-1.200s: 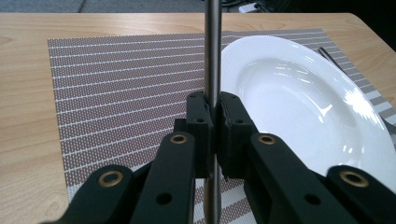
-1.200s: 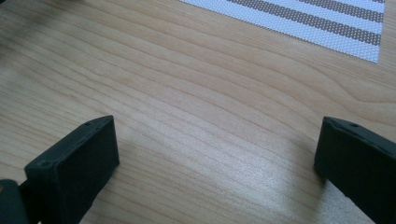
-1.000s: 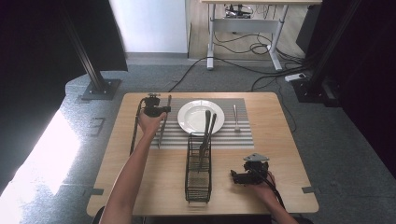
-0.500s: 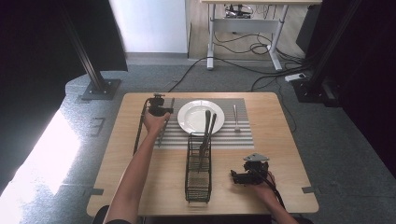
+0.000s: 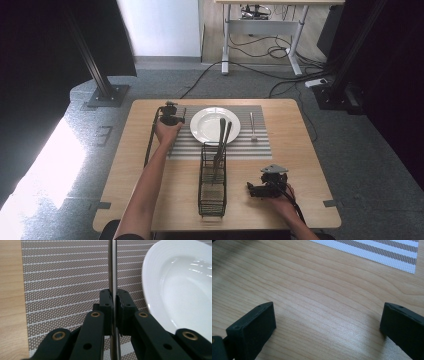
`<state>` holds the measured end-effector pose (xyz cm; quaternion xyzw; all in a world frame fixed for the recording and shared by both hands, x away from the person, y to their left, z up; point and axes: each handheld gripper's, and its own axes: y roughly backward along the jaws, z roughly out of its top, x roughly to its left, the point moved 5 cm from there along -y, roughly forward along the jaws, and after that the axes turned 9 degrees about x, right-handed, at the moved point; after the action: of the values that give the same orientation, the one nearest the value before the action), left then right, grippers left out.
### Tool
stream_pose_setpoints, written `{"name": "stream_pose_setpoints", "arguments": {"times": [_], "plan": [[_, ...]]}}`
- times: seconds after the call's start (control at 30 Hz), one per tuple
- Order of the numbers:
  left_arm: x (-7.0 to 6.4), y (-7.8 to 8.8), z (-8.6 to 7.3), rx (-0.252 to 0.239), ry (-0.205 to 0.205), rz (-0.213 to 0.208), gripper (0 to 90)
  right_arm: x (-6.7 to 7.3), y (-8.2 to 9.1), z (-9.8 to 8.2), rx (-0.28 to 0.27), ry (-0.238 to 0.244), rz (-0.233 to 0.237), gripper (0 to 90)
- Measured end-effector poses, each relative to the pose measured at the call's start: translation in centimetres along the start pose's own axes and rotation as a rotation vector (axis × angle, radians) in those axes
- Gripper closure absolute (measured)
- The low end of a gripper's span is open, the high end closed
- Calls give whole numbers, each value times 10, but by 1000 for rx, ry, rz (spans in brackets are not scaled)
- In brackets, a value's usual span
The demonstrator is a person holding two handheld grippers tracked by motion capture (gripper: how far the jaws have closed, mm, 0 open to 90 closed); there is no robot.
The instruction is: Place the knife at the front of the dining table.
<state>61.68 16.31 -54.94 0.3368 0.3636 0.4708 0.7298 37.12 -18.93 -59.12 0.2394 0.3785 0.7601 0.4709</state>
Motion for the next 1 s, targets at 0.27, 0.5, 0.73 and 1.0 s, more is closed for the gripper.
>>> {"name": "stream_pose_setpoints", "arguments": {"times": [0.27,0.5,0.73,1.0], "plan": [[7,-5,-5,21,0,45,837,0,0,0,0,0,0,2],[10,-12,-8,37,15,52,836,0,0,0,0,0,0,2],[13,-16,-8,28,22,52,830,0,0,0,0,0,0,2],[16,-15,-10,12,-8,87,792,0,0,0,-1,1,0,4]]}}
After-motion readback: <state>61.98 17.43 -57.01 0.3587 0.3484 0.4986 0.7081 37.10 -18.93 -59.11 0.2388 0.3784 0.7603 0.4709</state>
